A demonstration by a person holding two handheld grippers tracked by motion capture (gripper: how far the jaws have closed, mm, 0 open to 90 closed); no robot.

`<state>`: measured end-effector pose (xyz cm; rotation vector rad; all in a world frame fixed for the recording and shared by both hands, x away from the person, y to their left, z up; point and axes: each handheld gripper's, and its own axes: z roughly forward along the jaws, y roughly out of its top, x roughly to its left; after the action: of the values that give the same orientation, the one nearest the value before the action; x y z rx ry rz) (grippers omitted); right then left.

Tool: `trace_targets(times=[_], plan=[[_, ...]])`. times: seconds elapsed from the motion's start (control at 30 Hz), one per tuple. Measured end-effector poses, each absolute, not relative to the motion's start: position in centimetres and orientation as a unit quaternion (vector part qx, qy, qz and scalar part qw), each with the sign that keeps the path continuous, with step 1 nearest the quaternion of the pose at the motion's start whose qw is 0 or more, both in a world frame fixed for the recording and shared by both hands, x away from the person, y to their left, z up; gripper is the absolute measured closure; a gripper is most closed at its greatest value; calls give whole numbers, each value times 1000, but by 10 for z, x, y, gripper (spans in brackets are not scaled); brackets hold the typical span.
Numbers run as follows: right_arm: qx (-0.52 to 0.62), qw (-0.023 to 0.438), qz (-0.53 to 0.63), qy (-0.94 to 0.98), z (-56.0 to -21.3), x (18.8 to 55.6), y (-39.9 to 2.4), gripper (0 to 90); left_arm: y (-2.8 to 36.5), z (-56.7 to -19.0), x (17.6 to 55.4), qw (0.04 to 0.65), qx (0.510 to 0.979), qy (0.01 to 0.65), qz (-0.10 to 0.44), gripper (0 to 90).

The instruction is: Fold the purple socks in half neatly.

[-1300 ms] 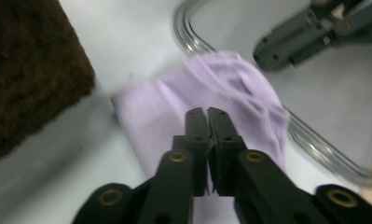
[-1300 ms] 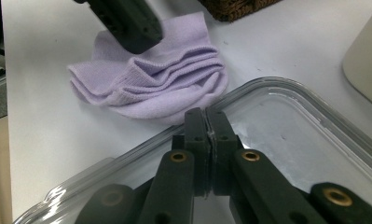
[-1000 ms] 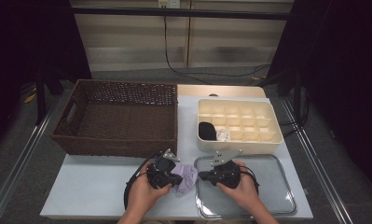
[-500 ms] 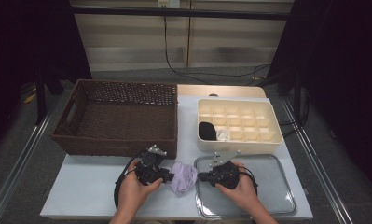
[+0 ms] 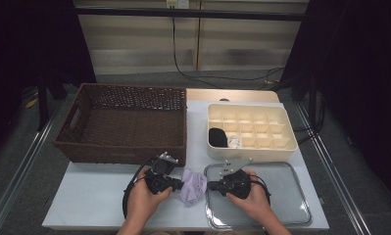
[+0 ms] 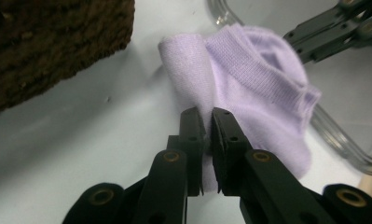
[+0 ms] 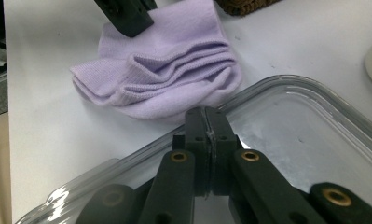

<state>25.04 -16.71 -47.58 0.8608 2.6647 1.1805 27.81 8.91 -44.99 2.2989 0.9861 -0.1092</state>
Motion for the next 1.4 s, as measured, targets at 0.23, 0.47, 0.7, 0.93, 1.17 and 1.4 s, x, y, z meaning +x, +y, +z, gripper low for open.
trace_targets(times=[0.23,0.47,0.7,0.93,1.17,1.4], plan=[[285,48,390,874,-476,251,-166,898,88,-439,279,319,873,366,-43,834],[286,49,395,872,-475,253,-165,897,88,-435,281,316,874,366,-47,837],[274,47,395,875,-475,252,-155,900,98,-433,281,316,873,368,-46,837],[266,44,389,881,-477,251,-145,899,104,-430,280,317,870,375,-50,837],[266,43,386,882,-478,251,-142,898,95,-430,279,314,874,367,-49,837],[261,43,383,885,-479,251,-139,895,86,-428,280,314,876,361,-56,837]])
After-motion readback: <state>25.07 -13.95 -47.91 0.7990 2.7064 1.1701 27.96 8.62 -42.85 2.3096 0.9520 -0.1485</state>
